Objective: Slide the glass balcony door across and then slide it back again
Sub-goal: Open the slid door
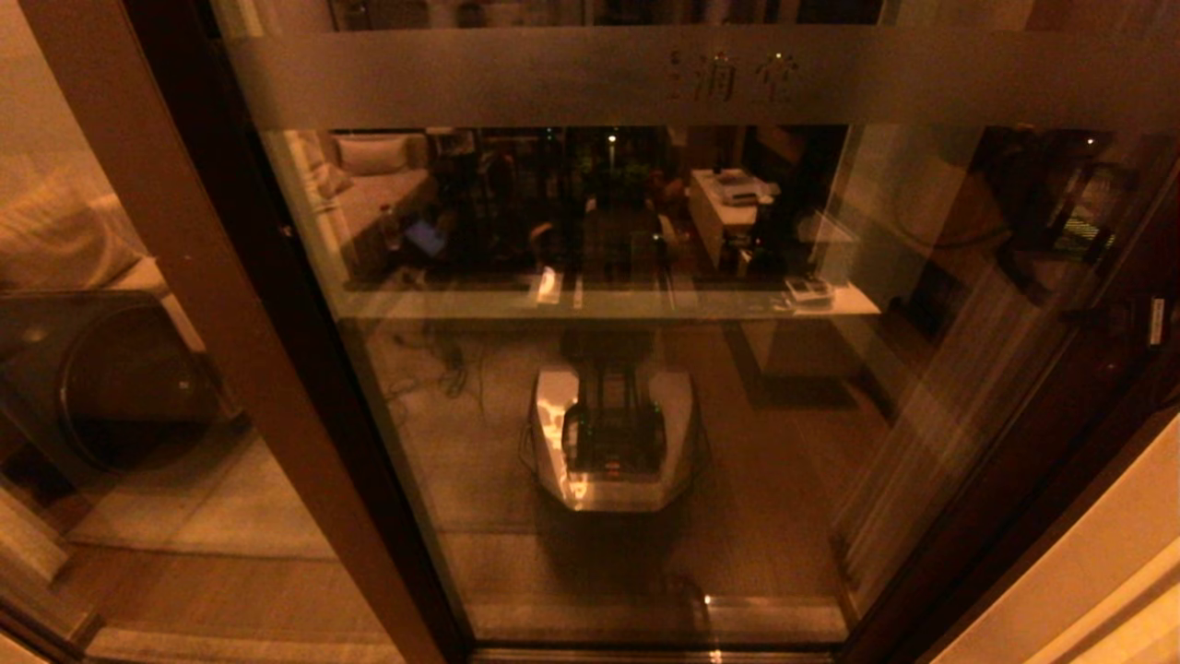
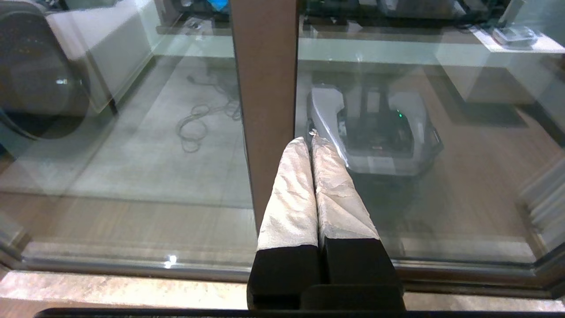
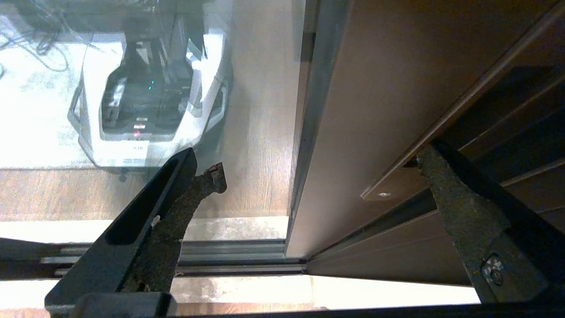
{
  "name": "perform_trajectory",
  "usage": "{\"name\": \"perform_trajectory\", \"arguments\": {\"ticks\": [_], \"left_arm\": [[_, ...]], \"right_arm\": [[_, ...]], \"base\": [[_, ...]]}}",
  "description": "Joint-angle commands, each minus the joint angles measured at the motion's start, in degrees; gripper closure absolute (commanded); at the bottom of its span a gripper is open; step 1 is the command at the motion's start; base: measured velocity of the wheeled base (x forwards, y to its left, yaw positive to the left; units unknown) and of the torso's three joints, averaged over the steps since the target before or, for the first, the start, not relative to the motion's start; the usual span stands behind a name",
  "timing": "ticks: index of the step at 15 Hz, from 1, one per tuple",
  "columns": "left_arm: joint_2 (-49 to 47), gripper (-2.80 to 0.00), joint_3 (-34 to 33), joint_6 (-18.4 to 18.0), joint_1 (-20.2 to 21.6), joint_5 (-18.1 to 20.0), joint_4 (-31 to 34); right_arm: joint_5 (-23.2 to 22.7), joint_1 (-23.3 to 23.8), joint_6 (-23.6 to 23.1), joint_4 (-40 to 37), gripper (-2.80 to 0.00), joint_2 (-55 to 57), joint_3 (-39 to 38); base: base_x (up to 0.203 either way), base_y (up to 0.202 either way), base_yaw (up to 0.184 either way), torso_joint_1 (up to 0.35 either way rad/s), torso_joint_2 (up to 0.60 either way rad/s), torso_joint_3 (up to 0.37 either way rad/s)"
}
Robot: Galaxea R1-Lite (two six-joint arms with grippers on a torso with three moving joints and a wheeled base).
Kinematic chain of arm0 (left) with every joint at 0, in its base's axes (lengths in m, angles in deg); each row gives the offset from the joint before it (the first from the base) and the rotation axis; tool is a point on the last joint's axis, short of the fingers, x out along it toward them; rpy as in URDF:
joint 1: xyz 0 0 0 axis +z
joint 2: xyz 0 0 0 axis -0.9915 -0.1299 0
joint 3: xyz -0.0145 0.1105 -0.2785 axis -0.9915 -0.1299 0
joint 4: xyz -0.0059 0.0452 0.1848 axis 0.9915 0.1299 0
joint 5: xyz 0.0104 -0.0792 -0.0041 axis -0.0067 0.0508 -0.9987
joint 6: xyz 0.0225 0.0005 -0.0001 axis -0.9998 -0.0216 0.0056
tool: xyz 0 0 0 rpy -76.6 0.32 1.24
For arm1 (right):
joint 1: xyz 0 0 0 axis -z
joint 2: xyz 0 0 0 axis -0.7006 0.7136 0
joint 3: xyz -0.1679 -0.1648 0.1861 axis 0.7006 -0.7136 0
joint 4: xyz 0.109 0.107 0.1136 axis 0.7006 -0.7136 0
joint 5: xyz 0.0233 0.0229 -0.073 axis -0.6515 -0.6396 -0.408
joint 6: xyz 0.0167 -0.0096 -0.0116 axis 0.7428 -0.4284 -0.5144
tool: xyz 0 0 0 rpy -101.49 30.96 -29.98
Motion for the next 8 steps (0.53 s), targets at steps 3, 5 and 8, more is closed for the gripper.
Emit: {"name": "perform_trajectory", "arguments": {"ticks": [3, 5, 8], "left_arm": [[-0.07, 0.0, -0.02, 0.02, 0.02, 0.0, -0.05], [-0.07, 0.0, 0.05, 0.02, 0.02, 0.0, -0.05], [-0.07, 0.0, -0.02, 0.02, 0.02, 0.0, -0.05]], "right_arm": [[-0.59, -0.14, -0.18, -0.16, -2.8, -1.28, -0.48], [-0.59, -0.23, -0.37, -0.16, -2.8, -1.62, -0.83], [-0.59, -0.84, -0.27, -0.16, -2.8, -1.63, -1.09]], "base": [[0.0, 0.0, 0.0, 0.0, 0.0, 0.0], [0.0, 0.0, 0.0, 0.0, 0.0, 0.0], [0.0, 0.0, 0.0, 0.0, 0.0, 0.0]]}}
